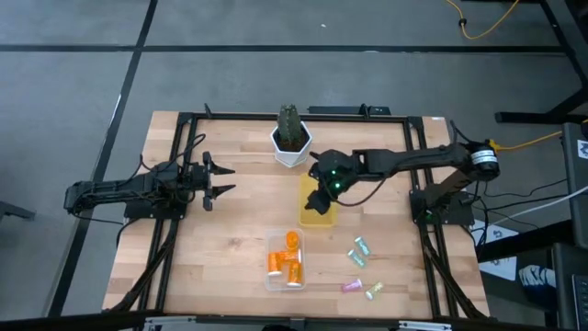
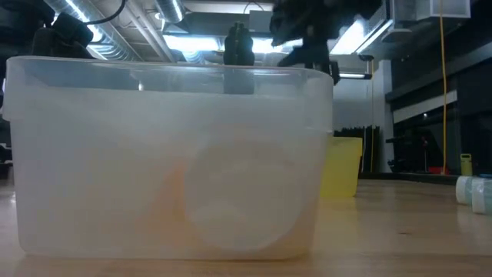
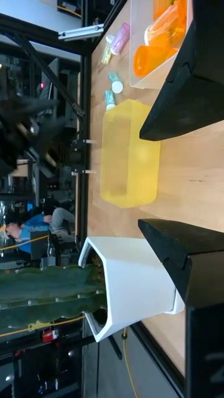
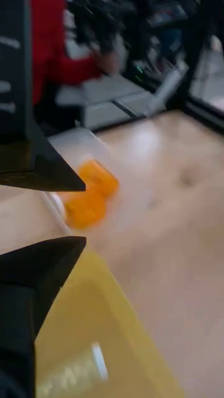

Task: Pick and place medicine bottles into bin by pill shape (circle, oval)
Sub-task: Put the small blue pill bottle into the small yellow bin

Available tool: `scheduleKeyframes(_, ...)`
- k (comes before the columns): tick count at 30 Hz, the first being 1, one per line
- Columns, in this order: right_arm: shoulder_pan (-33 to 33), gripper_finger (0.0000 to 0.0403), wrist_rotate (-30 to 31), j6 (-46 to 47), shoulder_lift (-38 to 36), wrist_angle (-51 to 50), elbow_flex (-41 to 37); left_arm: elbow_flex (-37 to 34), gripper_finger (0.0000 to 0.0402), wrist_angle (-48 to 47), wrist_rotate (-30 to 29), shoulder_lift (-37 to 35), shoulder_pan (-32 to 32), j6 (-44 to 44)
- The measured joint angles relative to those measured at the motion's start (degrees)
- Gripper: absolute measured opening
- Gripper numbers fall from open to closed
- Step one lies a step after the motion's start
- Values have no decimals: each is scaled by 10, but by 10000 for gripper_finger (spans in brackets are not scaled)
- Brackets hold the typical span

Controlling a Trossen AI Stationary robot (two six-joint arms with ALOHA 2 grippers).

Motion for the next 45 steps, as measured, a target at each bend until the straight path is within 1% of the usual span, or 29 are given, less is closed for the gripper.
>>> scheduleKeyframes(3,20,130,-23,-9,-7,0,0,0,212,0,0,0,0,0)
scheduleKeyframes(6,44,130,-16,4,-7,-5,0,0,212,0,0,0,0,0)
scheduleKeyframes(8,59,130,9,33,-8,-26,0,0,212,0,0,0,0,0)
scheduleKeyframes(13,90,130,96,110,-8,-124,0,0,212,0,0,0,0,-1)
scheduleKeyframes(16,105,130,126,141,-8,-158,0,0,212,0,0,0,0,-1)
scheduleKeyframes(21,118,131,166,168,-7,-179,0,0,212,0,0,0,0,-2)
scheduleKeyframes(24,126,145,183,199,-7,-222,0,0,212,0,0,0,0,-4)
scheduleKeyframes(27,136,175,200,220,-7,-260,0,0,212,0,0,0,0,-10)
scheduleKeyframes(31,144,222,205,225,-7,-261,0,0,212,0,0,0,0,-11)
scheduleKeyframes(34,151,246,203,212,-7,-258,-3,0,212,0,0,0,0,-11)
scheduleKeyframes(38,173,256,201,223,-7,-250,-24,0,212,0,0,0,0,-11)
scheduleKeyframes(42,189,257,199,278,-7,-247,-52,0,212,0,0,0,0,-11)
scheduleKeyframes(45,190,257,198,272,-7,-247,-66,0,212,0,0,0,0,-10)
